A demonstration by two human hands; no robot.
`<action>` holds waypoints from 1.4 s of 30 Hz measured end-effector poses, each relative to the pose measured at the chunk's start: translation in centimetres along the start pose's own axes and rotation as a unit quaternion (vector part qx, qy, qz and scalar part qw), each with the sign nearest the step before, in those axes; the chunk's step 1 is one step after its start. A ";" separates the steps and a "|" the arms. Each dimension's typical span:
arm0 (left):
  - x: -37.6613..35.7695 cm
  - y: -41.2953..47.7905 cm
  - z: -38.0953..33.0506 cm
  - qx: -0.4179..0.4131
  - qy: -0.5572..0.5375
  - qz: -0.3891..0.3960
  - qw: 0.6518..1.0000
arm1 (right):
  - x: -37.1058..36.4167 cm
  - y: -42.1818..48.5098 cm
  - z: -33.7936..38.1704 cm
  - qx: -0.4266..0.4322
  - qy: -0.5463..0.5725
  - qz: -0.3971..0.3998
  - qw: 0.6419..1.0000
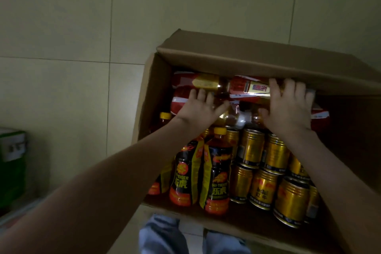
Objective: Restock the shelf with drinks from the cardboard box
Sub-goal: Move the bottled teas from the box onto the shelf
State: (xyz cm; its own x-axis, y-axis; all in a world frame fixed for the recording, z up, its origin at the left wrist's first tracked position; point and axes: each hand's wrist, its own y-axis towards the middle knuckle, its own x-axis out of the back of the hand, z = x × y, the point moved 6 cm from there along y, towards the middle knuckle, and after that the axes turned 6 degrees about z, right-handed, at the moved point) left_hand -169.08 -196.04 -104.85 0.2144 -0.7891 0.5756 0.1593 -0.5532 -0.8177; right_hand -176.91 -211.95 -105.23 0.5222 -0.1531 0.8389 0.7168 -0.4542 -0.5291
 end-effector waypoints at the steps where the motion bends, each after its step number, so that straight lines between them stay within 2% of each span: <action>1: 0.5 -0.8 0.2 0.011 -0.011 -0.045 0.999 | 0.4 0.3 0.2 -0.007 -0.013 0.001 1.000; 3: 0.8 -1.9 0.4 0.011 -0.023 -0.109 0.994 | 0.7 0.9 0.4 -0.023 -0.030 0.016 0.999; 5: 1.1 -3.0 0.9 0.008 -0.036 -0.138 0.990 | 0.6 1.0 0.4 -0.031 -0.030 0.020 0.999; 10: 1.7 -7.3 1.2 -0.043 -0.076 -0.225 0.971 | 0.6 -0.2 1.3 0.004 -0.047 0.036 0.998; 14: 2.0 -13.2 2.8 0.005 -0.201 -0.177 0.964 | 3.6 -4.7 1.4 0.041 -0.057 0.087 0.994; 17: 3.4 -19.4 4.3 0.015 -0.282 -0.152 0.947 | 7.7 -10.6 0.5 0.068 -0.079 0.090 0.990; 22: 10.0 -30.3 6.3 0.074 -0.411 -0.129 0.899 | 17.3 -20.9 -1.0 0.043 -0.007 0.090 0.995; 25: 14.9 -36.1 6.0 0.048 -0.436 -0.137 0.888 | 24.1 -27.3 -1.2 0.008 0.075 0.083 0.994; 28: 19.8 -41.4 4.9 0.005 -0.452 -0.148 0.880 | 31.1 -34.2 -2.0 -0.036 0.132 0.042 0.990; 31: 25.1 -47.0 2.9 -0.043 -0.468 -0.178 0.865 | 37.0 -42.4 -3.5 -0.071 0.170 -0.054 0.981; 33: 28.0 -50.3 1.1 -0.069 -0.457 -0.187 0.867 | 40.0 -48.1 -4.7 -0.096 0.174 -0.092 0.976; 37: 33.2 -56.2 -3.9 -0.147 -0.433 -0.201 0.866 | 44.3 -58.7 -7.4 -0.155 0.154 -0.150 0.964; 42: 36.8 -63.9 -14.4 -0.266 -0.458 -0.174 0.830 | 46.7 -73.1 -9.5 -0.234 0.121 -0.215 0.941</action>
State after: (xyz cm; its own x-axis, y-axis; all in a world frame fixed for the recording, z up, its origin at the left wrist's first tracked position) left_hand -185.22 -193.50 -31.51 0.9261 -0.1574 0.3429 -0.0308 -0.9373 -0.3471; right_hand -209.38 -194.26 -26.18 0.0698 -0.0377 0.9968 0.5264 -0.8474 -0.0690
